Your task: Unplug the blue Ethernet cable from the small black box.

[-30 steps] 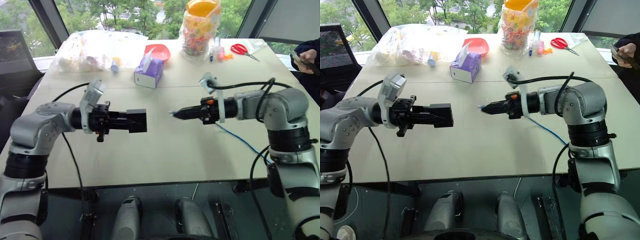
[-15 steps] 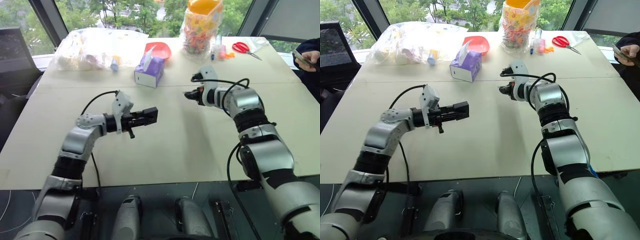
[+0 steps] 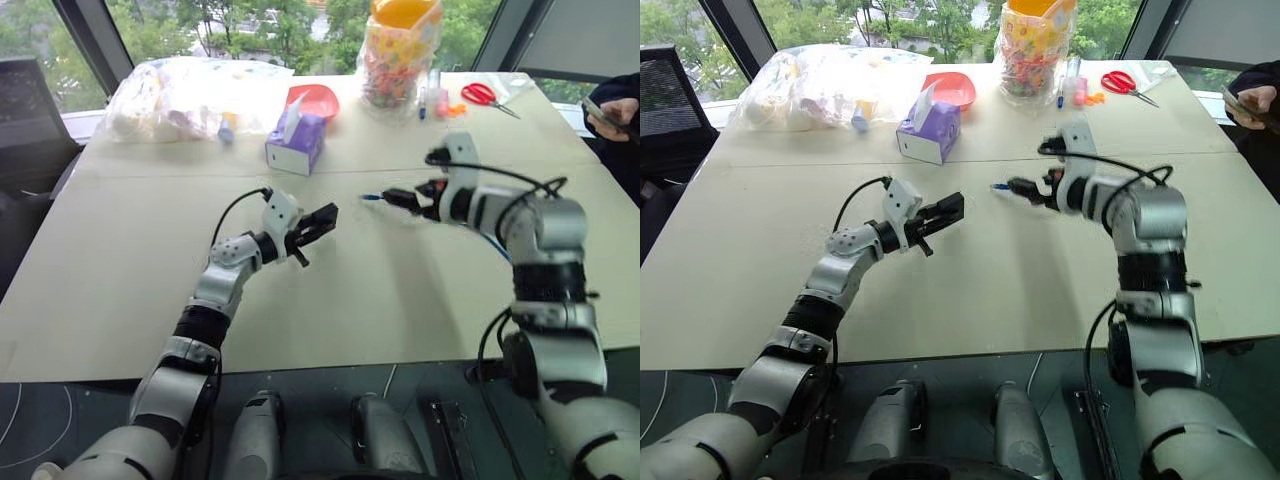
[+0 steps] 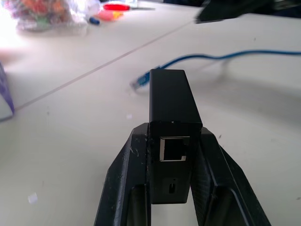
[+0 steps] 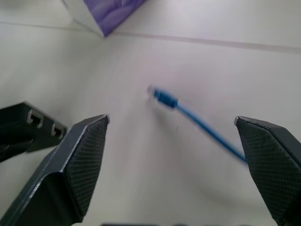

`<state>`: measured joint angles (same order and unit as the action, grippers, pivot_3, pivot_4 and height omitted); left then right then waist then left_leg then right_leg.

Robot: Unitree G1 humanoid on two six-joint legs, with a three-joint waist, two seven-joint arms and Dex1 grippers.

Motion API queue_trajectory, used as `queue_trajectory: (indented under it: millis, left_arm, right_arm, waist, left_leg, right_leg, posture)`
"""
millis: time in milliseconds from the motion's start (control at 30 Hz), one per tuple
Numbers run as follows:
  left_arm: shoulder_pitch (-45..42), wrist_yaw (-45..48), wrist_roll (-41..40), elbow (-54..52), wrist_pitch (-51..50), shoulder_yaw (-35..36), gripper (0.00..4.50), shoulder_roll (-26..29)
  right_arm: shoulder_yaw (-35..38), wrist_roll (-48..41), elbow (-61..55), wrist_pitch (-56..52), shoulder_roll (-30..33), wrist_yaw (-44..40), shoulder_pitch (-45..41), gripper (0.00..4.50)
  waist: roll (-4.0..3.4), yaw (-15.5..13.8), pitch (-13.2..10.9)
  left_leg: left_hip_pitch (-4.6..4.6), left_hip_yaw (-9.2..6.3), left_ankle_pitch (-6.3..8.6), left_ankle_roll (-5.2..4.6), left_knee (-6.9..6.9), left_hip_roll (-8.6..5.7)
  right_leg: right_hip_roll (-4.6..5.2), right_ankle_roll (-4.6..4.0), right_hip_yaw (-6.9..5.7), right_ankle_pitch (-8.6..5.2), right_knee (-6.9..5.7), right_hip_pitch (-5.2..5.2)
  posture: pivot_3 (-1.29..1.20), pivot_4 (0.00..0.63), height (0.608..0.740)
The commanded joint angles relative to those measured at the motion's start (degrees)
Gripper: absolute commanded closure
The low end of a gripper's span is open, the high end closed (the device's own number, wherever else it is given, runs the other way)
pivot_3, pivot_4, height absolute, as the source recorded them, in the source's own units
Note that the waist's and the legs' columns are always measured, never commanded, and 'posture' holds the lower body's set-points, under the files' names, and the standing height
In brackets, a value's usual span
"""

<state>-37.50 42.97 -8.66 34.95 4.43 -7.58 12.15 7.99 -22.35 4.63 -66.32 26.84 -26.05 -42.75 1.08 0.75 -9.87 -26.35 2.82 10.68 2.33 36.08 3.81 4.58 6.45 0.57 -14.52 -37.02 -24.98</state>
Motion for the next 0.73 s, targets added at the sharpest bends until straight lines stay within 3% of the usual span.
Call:
queue_trajectory:
  millis: [33, 67, 233, 400, 733]
  left_arm:
    - [-0.23, 0.78, 1.25, 2.44, 4.90, 0.49, 4.00, 0.11]
    - [-0.17, 1.04, 1.43, 3.35, 5.60, 0.50, 4.00, 0.13]
    - [-0.29, 1.19, 1.47, 7.15, 7.26, 1.55, 1.67, 0.60]
    - [1.61, 3.25, -0.51, 3.15, 4.78, 3.03, 0.03, 2.89]
    - [10.99, 8.64, -11.58, -27.97, -20.05, 7.51, 0.03, 13.68]
  right_arm:
    - [3.16, -2.51, -8.88, -4.03, -0.33, 2.16, 0.84, 0.07]
    - [3.77, -2.80, -9.87, -4.99, -0.66, 2.78, 1.27, 0.07]
    - [5.92, -4.15, -13.84, -8.30, -1.84, 4.79, 2.55, 0.00]
    - [4.22, -6.24, -18.33, -10.46, -1.23, 3.66, 4.90, 0.00]
    - [-0.28, -13.42, -31.47, -7.62, 8.56, -7.89, 12.77, 0.00]
  waist:
    - [-0.02, 0.10, 0.01]
    - [-0.03, 0.11, 0.02]
    - [-0.06, -0.10, 0.04]
    - [-0.05, 0.14, 0.04]
    - [-0.06, -0.02, 0.03]
  left_leg:
    - [0.00, 0.00, 0.00, 0.00, 0.03, 0.00]
    - [0.03, 0.01, 0.00, 0.00, 0.05, 0.00]
    - [0.12, -0.02, -0.01, -0.01, 0.09, 0.00]
    - [0.13, -0.03, -0.01, -0.01, 0.08, 0.00]
    - [0.08, -0.07, -0.01, -0.01, 0.07, 0.02]
  right_leg:
    - [0.00, 0.00, 0.00, 0.00, -0.01, -0.01]
    - [0.00, -0.01, 0.02, 0.00, -0.02, -0.01]
    - [0.00, -0.04, 0.01, -0.02, -0.03, 0.11]
    - [0.00, -0.04, 0.02, -0.01, -0.03, 0.13]
    - [0.00, -0.24, 0.01, -0.13, -0.03, 0.10]
  posture:
    - [0.00, 0.150, 0.735]
    - [0.00, 0.150, 0.735]
    - [0.00, 0.150, 0.735]
    - [0.00, 0.150, 0.735]
    - [0.00, 0.150, 0.735]
